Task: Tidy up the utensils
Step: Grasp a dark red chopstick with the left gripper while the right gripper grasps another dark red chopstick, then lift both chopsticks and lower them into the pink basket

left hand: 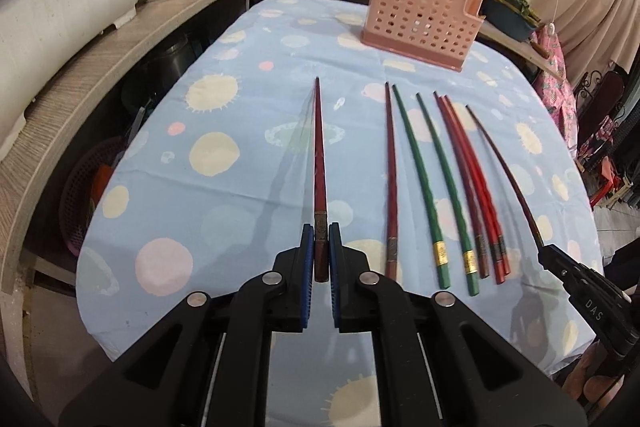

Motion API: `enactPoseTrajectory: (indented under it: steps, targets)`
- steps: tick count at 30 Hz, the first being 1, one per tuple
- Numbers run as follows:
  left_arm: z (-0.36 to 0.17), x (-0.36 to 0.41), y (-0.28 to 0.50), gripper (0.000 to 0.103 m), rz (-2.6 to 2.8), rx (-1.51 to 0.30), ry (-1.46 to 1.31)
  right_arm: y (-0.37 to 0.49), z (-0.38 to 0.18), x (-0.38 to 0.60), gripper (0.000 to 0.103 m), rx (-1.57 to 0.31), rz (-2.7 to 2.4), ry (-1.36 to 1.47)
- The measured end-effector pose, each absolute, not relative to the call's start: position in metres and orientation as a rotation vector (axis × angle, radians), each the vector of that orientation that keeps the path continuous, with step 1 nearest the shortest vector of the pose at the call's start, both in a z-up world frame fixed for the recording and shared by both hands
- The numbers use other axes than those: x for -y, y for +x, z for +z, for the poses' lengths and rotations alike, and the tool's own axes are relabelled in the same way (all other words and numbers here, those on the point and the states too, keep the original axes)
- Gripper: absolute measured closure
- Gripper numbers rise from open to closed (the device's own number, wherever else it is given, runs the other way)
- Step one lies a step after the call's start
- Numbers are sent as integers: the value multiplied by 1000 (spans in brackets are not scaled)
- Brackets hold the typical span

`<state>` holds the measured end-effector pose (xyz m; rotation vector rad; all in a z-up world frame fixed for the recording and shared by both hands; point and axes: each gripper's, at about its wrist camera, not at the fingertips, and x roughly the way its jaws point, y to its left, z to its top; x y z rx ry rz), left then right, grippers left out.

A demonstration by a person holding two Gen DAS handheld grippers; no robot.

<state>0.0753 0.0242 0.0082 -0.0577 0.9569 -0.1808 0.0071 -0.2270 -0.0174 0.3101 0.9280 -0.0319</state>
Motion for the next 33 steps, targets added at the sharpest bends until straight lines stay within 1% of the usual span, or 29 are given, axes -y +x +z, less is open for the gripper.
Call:
enactPoseTrajectory:
  steps: [8, 14, 25, 33]
  targets:
    - [53, -30, 79, 96, -226, -881, -65, 3, 24, 233, 96, -815, -70, 355]
    - [77, -34, 97, 96, -226, -851, -101, 13, 59, 238, 96, -750, -73, 354]
    - [128, -28, 137, 96, -233, -753, -133, 54, 119, 256, 96, -616, -78, 338]
    - [177, -14, 181, 96, -259, -659, -158, 97, 159, 268, 96, -530, -63, 339]
